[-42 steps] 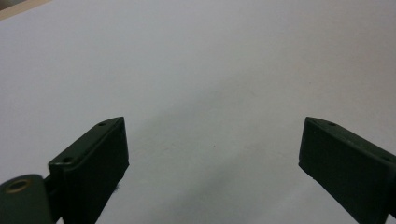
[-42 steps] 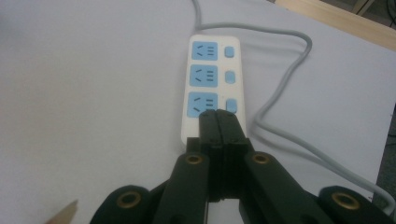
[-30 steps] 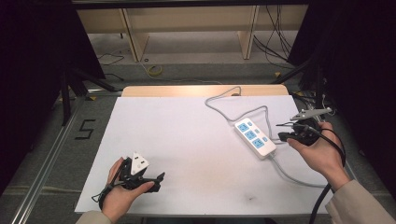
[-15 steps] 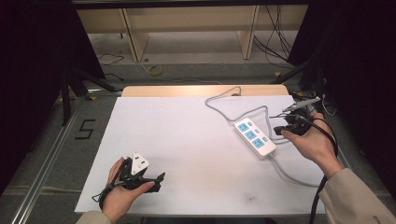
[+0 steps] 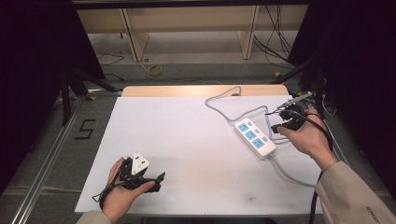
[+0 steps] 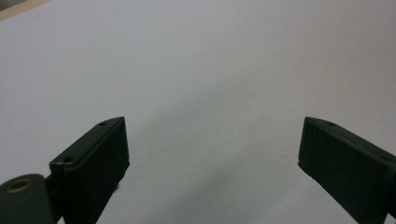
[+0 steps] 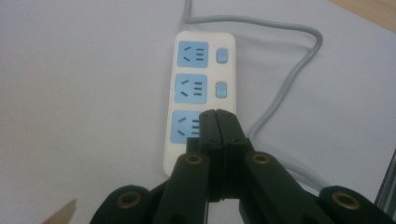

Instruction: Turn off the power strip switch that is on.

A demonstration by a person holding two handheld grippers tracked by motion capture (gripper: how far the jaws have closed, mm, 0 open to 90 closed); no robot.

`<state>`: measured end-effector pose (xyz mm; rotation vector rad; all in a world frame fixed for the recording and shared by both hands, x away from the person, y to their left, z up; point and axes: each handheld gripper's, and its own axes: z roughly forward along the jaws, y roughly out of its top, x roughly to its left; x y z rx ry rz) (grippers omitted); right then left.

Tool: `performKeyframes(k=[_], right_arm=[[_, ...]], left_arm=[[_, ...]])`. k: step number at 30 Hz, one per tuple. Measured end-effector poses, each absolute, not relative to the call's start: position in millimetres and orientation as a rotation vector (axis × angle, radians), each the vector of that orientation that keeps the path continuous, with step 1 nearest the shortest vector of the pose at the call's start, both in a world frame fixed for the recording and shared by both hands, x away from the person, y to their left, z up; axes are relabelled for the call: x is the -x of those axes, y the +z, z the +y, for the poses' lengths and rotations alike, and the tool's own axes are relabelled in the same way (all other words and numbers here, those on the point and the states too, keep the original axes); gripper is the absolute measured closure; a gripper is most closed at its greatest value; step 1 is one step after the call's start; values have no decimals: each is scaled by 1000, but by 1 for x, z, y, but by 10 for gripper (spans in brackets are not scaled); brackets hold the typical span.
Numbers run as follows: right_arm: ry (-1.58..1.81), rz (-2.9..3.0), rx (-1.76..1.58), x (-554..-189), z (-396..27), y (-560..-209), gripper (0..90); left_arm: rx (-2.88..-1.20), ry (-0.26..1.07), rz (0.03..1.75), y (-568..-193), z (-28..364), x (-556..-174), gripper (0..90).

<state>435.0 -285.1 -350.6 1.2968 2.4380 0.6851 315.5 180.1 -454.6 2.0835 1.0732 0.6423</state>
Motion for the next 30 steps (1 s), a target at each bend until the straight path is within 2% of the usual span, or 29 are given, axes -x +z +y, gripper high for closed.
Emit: performKeyframes(k=[30], right_arm=[[616, 2466, -1336, -466, -276, -357, 900]], left_arm=[[-2080, 644, 1072, -455, 179, -316, 85]])
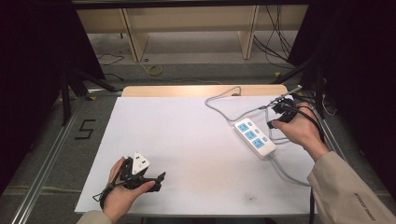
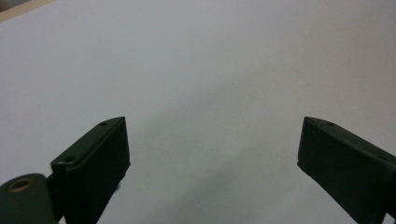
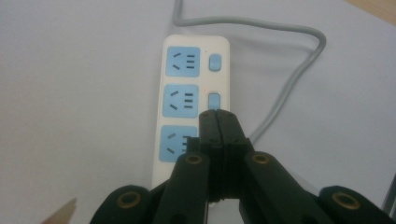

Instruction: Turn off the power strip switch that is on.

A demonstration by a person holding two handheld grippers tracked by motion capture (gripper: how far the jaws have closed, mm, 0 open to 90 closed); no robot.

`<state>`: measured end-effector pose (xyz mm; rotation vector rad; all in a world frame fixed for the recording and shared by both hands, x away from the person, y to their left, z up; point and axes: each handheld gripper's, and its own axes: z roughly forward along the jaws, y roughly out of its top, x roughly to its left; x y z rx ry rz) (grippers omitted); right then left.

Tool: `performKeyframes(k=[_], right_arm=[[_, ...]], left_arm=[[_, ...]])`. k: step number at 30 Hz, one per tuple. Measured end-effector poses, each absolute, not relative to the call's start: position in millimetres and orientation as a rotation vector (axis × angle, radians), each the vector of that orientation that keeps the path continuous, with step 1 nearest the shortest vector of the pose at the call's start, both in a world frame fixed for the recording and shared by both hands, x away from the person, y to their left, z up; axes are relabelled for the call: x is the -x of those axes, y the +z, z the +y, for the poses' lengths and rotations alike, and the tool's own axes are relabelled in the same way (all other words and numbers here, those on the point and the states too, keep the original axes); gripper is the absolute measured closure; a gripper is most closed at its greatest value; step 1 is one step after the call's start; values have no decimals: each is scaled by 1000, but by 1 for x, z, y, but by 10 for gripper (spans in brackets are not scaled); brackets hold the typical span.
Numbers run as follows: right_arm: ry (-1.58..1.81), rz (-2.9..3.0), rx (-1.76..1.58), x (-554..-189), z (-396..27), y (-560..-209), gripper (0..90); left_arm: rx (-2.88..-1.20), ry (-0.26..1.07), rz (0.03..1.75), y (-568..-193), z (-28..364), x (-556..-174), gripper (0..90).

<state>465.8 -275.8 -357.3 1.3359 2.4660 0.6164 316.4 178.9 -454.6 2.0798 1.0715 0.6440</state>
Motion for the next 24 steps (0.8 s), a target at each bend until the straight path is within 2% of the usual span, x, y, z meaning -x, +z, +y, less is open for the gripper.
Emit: performKeyframes(k=[24], right_arm=[[531, 2501, -1382, -497, -267, -380, 900]], left_arm=[[-2079, 643, 1070, -454, 179, -316, 86]])
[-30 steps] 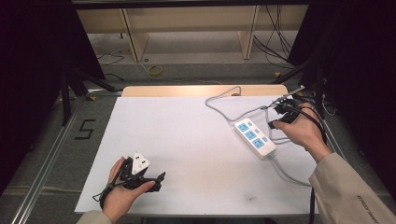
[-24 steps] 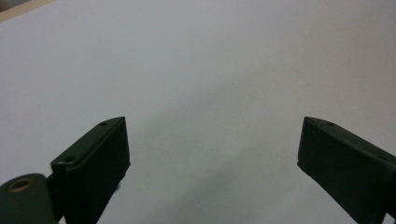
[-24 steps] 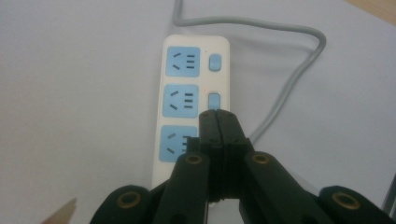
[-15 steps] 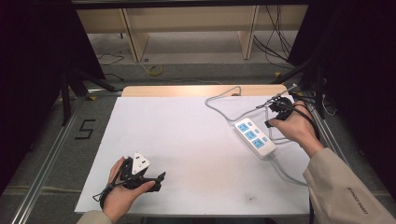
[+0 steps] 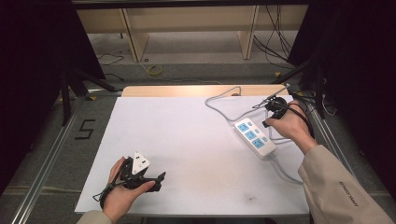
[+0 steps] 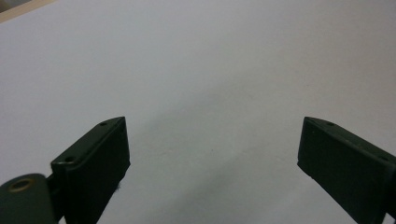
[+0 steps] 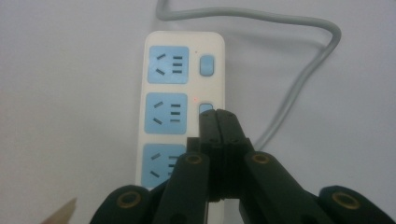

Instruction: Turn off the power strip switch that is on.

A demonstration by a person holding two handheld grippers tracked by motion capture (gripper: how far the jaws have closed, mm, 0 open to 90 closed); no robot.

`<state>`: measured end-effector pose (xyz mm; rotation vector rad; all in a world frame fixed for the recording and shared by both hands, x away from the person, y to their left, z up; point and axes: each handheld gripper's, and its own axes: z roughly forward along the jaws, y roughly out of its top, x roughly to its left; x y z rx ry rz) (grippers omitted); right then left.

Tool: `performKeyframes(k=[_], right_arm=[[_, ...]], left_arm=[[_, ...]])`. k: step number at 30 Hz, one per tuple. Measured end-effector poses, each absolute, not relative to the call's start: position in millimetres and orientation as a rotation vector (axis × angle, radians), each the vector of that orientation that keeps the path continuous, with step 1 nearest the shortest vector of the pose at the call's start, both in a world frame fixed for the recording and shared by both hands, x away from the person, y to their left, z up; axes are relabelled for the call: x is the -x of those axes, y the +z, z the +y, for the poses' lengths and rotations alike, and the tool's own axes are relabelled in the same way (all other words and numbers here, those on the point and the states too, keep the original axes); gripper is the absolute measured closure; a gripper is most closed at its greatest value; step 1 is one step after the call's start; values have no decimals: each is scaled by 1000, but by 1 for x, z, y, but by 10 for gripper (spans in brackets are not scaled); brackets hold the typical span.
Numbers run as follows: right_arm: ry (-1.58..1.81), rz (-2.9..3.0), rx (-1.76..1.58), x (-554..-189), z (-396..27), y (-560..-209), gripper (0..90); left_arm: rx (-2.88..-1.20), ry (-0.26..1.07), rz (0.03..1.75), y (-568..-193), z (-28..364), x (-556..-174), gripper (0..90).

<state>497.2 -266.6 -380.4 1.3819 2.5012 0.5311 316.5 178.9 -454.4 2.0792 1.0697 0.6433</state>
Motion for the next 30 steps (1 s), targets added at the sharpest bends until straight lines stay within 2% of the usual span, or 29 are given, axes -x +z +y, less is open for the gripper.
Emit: performKeyframes(k=[30], right_arm=[[441, 2554, -1423, -521, -251, -412, 900]], left_arm=[[-2078, 642, 1065, -454, 178, -317, 85]])
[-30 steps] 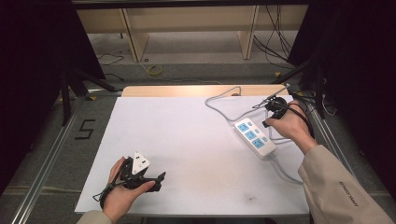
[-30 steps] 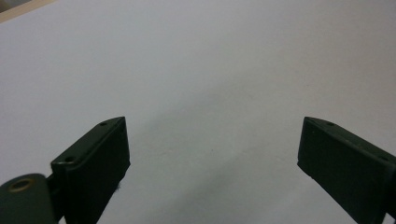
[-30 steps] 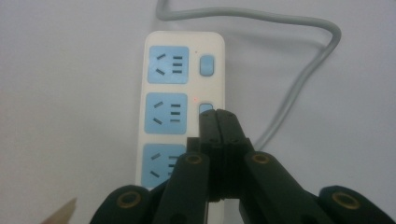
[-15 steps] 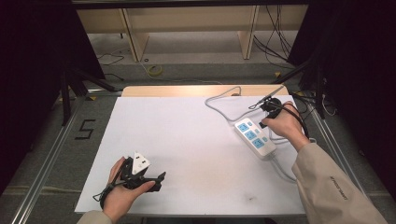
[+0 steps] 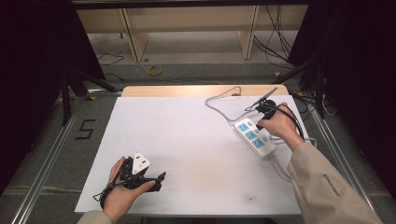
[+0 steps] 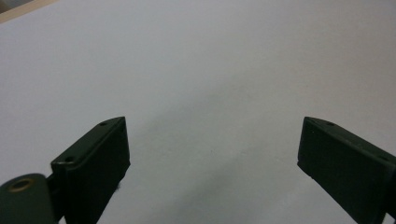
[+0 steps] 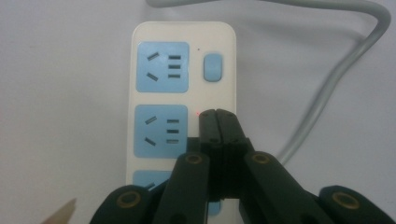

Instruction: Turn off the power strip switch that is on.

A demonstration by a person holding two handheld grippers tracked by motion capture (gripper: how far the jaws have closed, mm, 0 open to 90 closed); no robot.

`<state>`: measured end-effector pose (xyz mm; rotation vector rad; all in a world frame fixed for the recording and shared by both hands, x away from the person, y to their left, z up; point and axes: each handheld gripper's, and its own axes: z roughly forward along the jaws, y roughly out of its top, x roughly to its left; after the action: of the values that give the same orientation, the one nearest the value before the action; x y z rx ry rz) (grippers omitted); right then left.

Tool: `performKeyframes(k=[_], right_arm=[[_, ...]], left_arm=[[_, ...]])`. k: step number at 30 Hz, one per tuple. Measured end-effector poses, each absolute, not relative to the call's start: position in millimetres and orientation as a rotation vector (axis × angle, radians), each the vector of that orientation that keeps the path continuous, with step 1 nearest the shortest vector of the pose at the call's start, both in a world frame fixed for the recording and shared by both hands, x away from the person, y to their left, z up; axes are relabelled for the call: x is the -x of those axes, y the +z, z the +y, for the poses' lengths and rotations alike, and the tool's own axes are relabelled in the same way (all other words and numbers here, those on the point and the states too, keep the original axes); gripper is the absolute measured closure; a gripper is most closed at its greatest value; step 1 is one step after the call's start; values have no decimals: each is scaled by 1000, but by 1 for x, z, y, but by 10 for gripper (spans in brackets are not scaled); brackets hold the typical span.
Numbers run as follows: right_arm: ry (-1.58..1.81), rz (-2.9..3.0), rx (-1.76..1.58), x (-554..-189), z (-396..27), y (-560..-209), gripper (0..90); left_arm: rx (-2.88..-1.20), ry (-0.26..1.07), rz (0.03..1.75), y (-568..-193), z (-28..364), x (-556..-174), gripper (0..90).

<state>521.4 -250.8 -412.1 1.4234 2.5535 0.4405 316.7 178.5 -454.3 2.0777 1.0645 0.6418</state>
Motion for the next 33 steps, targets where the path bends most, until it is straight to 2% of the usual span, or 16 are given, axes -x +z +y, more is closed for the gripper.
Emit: performKeyframes(k=[33], right_arm=[[348, 2588, -1429, -529, -243, -425, 900]], left_arm=[[-2078, 643, 1061, -454, 179, -317, 88]])
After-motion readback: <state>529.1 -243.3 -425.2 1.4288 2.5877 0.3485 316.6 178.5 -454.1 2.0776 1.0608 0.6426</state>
